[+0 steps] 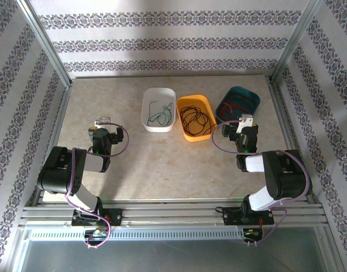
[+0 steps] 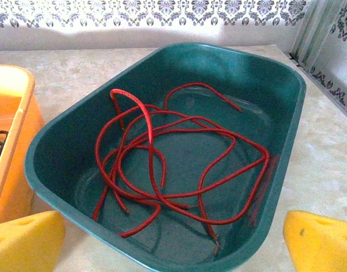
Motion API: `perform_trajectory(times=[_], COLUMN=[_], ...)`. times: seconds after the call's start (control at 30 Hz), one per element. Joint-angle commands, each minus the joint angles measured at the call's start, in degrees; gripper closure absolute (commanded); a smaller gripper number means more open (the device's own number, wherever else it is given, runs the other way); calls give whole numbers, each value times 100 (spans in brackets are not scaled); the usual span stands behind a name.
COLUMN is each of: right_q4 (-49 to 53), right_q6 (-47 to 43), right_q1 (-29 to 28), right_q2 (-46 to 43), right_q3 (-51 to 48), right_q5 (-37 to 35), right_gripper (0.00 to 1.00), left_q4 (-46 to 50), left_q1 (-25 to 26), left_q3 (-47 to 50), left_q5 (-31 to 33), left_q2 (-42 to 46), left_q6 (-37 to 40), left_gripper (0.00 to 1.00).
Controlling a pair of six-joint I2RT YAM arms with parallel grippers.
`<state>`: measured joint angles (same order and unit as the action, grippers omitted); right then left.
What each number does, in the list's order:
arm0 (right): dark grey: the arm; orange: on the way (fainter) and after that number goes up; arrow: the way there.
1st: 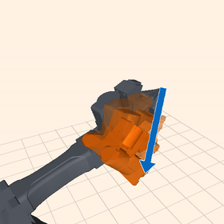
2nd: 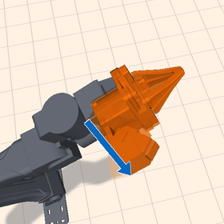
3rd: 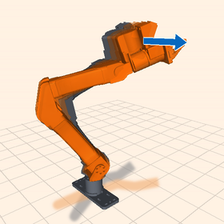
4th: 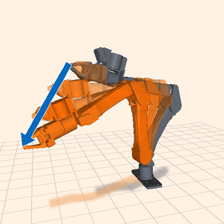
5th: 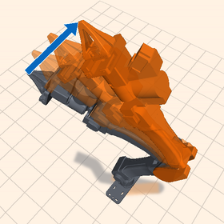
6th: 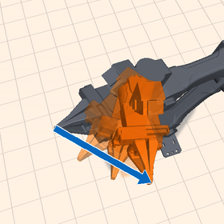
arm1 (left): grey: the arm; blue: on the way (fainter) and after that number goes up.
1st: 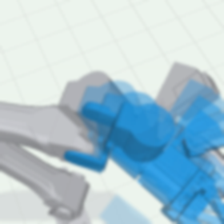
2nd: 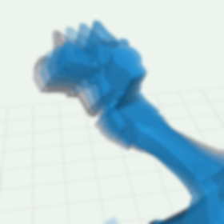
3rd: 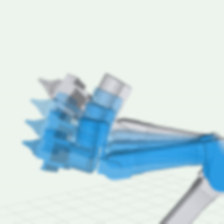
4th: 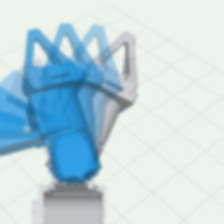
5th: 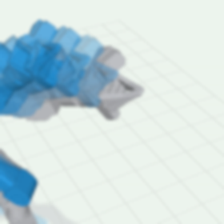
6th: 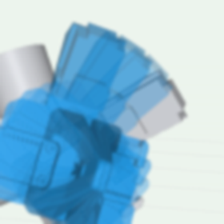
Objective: Untangle the cables
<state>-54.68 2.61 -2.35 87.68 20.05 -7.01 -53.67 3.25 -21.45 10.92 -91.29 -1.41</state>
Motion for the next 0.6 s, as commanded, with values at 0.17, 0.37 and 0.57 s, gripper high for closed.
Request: perform_trajectory(times=[0.17, 0.37, 0.57], right_q4=[-61, 14, -58], right_q6=[-24, 12, -100], right_q1=[81, 156, 29], right_q2=[-3, 17, -2], right_q3=[104, 148, 98], right_q5=[103, 259, 128], right_gripper=[2, 2, 2], left_q4=[-356, -342, -342], left_q1=[-80, -96, -96], left_q3=[34, 27, 25], left_q5=[-54, -63, -72], left_q2=[-30, -30, -28], left_q6=[71, 46, 47], left_gripper=[1, 1, 1])
